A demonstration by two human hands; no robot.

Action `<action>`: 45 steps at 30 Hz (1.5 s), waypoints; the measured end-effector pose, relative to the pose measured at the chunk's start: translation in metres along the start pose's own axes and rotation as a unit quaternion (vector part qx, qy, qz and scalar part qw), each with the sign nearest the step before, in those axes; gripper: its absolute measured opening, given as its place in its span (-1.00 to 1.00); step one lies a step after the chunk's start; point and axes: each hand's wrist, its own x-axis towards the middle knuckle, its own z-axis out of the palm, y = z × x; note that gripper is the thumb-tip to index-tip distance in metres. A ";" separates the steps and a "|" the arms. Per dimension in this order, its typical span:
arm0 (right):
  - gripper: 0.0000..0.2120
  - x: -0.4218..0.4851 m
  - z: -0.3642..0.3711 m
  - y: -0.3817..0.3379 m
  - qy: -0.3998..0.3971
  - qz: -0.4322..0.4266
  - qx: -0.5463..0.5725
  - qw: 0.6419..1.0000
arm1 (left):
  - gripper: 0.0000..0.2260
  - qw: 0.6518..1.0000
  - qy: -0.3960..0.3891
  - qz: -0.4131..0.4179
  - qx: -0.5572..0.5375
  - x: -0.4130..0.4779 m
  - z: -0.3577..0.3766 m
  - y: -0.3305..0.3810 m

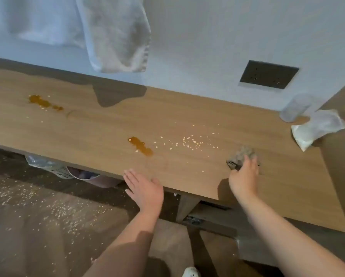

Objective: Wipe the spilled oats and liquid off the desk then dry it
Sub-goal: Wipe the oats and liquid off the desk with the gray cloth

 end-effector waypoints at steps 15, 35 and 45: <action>-0.48 0.114 0.029 0.024 0.016 -0.115 -0.184 0.976 | -0.37 0.984 0.058 -0.075 0.151 0.037 0.056 0.032; -0.48 0.110 0.027 0.033 -0.025 -0.196 -0.285 0.938 | -0.38 0.977 0.072 -0.060 0.189 0.036 0.059 0.031; -0.47 0.076 0.036 0.029 -0.084 -0.267 -0.258 0.925 | -0.38 0.980 0.075 -0.059 0.173 0.036 0.060 0.030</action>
